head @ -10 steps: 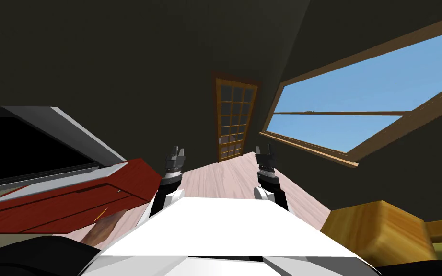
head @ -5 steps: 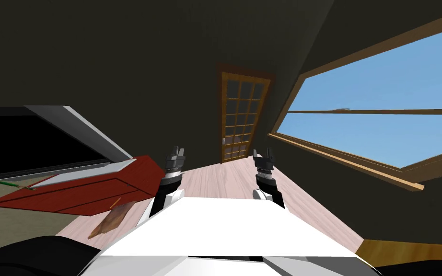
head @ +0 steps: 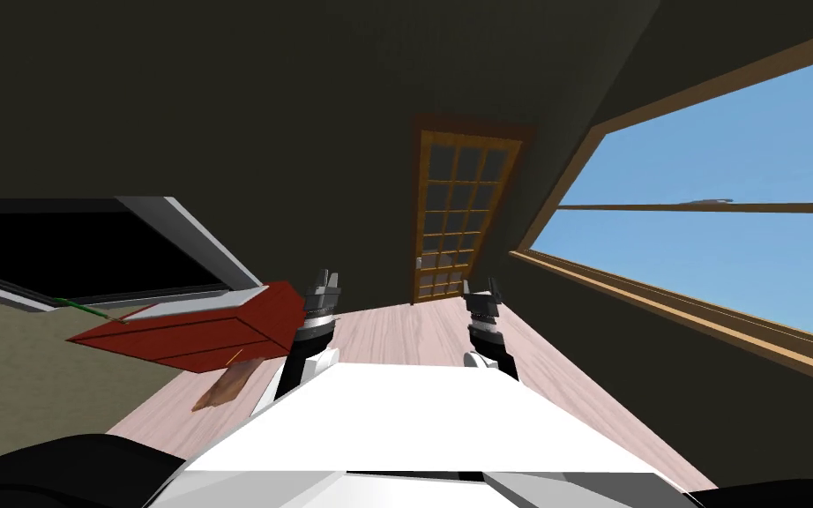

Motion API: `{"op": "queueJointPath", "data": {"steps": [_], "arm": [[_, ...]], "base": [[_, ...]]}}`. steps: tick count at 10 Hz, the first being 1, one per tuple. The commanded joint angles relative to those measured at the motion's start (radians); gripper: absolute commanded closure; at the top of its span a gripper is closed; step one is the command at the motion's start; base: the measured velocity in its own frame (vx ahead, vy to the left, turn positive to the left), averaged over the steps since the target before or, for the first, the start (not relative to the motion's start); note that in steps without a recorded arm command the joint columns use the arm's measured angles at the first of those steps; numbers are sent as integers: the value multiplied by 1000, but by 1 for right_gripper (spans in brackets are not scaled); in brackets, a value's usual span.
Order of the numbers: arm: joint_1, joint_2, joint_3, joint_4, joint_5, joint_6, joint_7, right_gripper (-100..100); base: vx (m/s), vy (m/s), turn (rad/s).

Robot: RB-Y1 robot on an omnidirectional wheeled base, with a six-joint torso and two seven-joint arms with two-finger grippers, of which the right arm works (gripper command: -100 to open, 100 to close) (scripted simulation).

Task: Pull the door open

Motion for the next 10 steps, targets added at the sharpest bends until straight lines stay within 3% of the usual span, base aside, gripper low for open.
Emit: {"op": "queueJointPath", "data": {"steps": [1,10], "arm": [[4,-9,12,32,-26,-20,-36,-100],[3,-66,63,236,-193,-117,-249,-100]], "base": [[102,-12,168],[99,-9,185]]}}
